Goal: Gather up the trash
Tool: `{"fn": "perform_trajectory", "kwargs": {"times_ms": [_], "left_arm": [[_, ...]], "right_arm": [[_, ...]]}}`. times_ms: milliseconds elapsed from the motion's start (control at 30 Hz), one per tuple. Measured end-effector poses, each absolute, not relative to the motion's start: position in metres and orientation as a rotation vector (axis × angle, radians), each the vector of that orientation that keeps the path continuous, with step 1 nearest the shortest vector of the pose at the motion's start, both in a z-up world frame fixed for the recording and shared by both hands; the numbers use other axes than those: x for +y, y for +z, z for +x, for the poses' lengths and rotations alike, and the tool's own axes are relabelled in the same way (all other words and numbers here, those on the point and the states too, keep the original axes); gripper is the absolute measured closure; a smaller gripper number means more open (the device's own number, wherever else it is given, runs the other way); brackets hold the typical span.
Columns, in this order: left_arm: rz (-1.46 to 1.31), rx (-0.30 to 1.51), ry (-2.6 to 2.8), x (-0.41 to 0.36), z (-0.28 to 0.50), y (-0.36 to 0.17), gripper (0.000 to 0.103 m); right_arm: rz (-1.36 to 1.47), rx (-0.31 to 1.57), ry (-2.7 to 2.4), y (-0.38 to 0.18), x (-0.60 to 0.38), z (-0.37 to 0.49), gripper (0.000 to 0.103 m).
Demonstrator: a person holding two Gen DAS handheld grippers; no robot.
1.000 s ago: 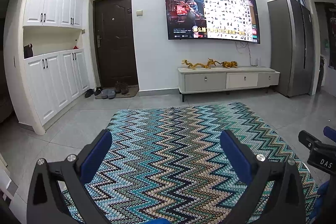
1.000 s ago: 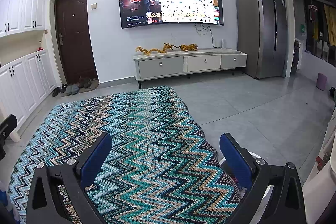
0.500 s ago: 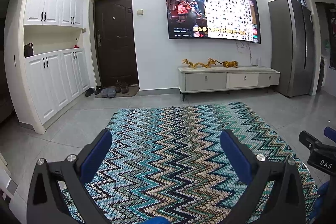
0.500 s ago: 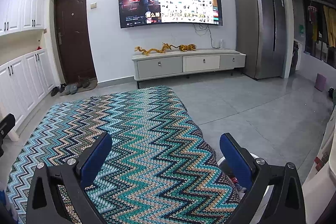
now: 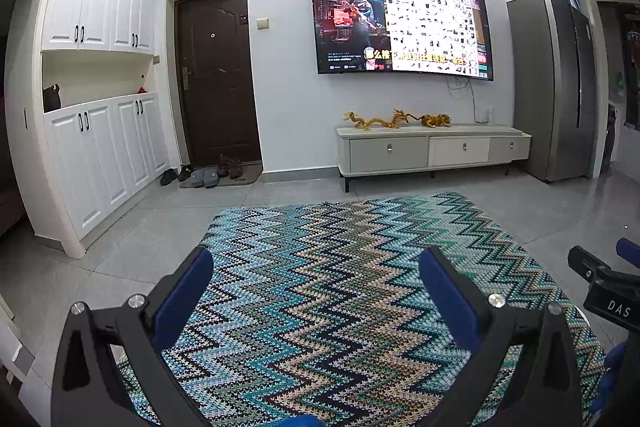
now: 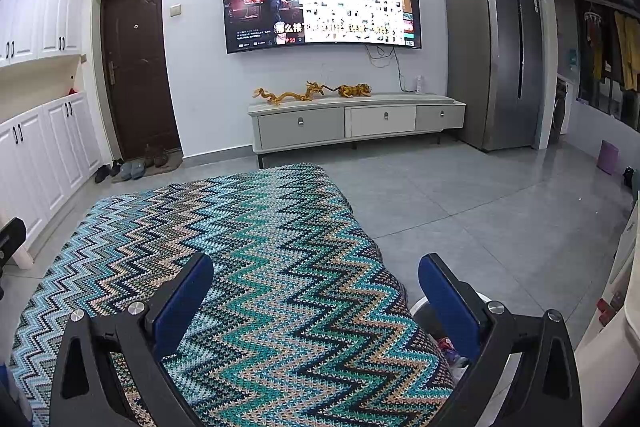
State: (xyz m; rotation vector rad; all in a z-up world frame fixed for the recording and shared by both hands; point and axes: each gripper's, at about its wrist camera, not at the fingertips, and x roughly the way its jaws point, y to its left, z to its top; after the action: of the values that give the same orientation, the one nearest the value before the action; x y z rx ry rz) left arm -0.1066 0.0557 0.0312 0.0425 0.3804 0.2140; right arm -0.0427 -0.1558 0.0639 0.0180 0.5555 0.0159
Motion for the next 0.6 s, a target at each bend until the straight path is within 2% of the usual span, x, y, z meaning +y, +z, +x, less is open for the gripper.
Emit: {"fn": "perform_trajectory", "kwargs": {"times_ms": [600], "left_arm": [[0.050,0.407,0.205,0.0524,-0.1021,0.0250,0.000]], "right_arm": [[0.004,0.563,0.013,0.0577,-0.1557,-0.0435,0.000]]}}
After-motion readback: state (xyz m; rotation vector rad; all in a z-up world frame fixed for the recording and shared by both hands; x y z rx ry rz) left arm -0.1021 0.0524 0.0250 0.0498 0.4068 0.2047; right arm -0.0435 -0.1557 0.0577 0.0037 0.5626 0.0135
